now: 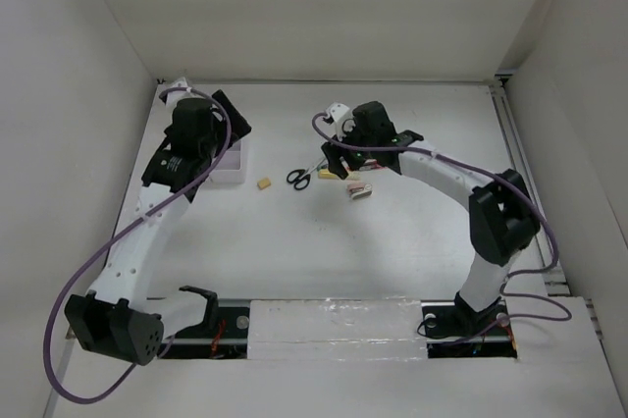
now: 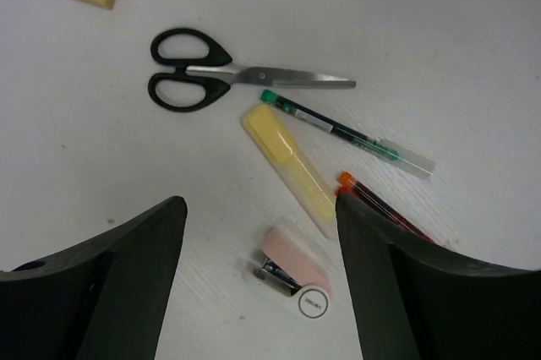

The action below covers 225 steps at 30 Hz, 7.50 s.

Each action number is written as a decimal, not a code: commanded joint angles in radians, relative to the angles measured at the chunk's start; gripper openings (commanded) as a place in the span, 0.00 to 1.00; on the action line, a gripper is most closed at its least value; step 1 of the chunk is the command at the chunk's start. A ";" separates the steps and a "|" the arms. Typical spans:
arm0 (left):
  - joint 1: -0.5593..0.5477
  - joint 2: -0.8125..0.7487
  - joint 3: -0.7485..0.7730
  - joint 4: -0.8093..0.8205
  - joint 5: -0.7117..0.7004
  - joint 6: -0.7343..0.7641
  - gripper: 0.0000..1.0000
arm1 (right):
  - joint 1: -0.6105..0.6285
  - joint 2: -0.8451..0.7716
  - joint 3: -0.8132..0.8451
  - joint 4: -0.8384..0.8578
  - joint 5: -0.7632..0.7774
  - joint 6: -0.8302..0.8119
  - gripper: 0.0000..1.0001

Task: Sort the stationery into containers
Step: Pick up the pen from the center of the board, then place the pen in the storage box, then pick up the pen from the center of the board.

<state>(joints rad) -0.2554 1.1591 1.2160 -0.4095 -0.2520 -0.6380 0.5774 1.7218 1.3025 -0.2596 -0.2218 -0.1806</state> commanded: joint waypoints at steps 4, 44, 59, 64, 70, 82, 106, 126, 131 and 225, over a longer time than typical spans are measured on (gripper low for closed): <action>0.001 -0.116 -0.084 0.014 0.138 0.080 1.00 | -0.033 0.150 0.124 -0.193 -0.121 -0.204 0.75; 0.001 -0.147 -0.154 0.113 0.306 0.098 1.00 | -0.085 0.395 0.276 -0.253 -0.186 -0.276 0.71; 0.001 -0.156 -0.154 0.113 0.306 0.098 1.00 | -0.007 0.377 0.175 -0.221 -0.066 -0.198 0.11; 0.001 -0.156 -0.154 0.113 0.315 0.098 1.00 | 0.015 0.346 0.146 -0.196 -0.097 -0.189 0.00; 0.001 -0.145 -0.164 0.123 0.342 0.107 1.00 | 0.024 0.228 0.110 -0.172 -0.051 -0.142 0.00; 0.001 -0.127 -0.295 0.390 0.626 0.000 1.00 | 0.087 -0.092 0.020 0.034 -0.070 0.095 0.00; 0.001 -0.056 -0.417 0.773 0.833 -0.184 0.51 | 0.197 -0.222 0.006 0.261 -0.203 0.382 0.00; 0.001 0.013 -0.305 0.666 0.743 -0.131 0.00 | 0.207 -0.163 0.089 0.272 -0.033 0.429 0.82; 0.001 0.063 -0.046 0.360 0.359 0.018 0.00 | 0.193 -0.235 -0.027 0.263 0.077 0.420 1.00; 0.045 -0.018 0.119 -0.054 0.154 0.247 1.00 | -0.194 -0.022 -0.054 -0.105 0.638 0.969 0.57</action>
<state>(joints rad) -0.2138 1.1580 1.3754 -0.5053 -0.1463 -0.4416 0.3885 1.6772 1.1625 -0.3672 0.4141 0.7403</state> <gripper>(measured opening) 0.997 0.578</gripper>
